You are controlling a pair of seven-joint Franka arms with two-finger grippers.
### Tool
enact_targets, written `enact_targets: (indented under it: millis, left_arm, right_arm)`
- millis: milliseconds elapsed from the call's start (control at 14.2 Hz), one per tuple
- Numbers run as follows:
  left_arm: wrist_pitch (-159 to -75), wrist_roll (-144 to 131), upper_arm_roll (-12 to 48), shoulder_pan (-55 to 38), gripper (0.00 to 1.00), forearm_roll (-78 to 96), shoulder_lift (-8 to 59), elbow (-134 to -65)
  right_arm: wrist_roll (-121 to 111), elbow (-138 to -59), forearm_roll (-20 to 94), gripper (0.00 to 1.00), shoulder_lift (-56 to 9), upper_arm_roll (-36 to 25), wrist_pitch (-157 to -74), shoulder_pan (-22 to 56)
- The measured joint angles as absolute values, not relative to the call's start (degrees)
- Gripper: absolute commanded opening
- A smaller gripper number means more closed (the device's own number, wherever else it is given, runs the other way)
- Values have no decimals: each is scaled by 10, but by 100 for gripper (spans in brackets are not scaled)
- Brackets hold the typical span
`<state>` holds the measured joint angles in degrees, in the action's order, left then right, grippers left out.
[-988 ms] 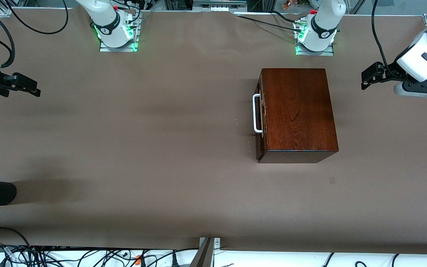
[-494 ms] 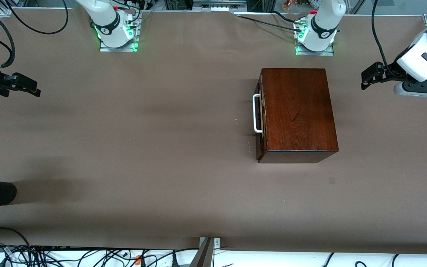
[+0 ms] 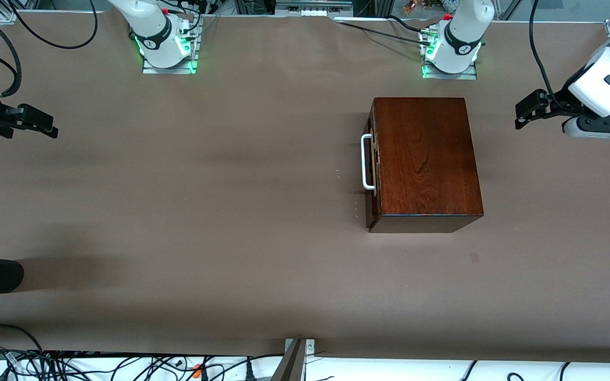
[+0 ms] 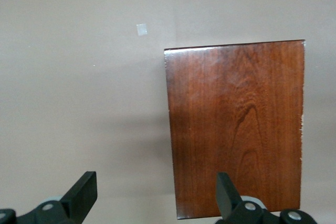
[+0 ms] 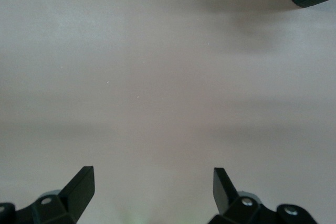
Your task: Open drawer, take yellow block, close drawer
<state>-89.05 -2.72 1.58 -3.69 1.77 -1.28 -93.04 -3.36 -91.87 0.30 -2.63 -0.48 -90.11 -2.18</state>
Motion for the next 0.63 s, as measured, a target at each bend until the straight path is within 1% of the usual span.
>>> enact_targets:
  millis: [212,423,635]
  left_arm:
    - [-891,-72,37,-39,100,24,-13,-930]
    - [-893,-144,96,-41,100,24,-6,-930]
    - [-899,-226,164,-45,100,20,15,-920]
  right_arm:
    - [-34,-919,3,100,-26,-5,-901,-22]
    - [-34,-919,3,100,-26,-5,-901,-22]
    - [-34,-919,3,100,-26,-5,-901,-22]
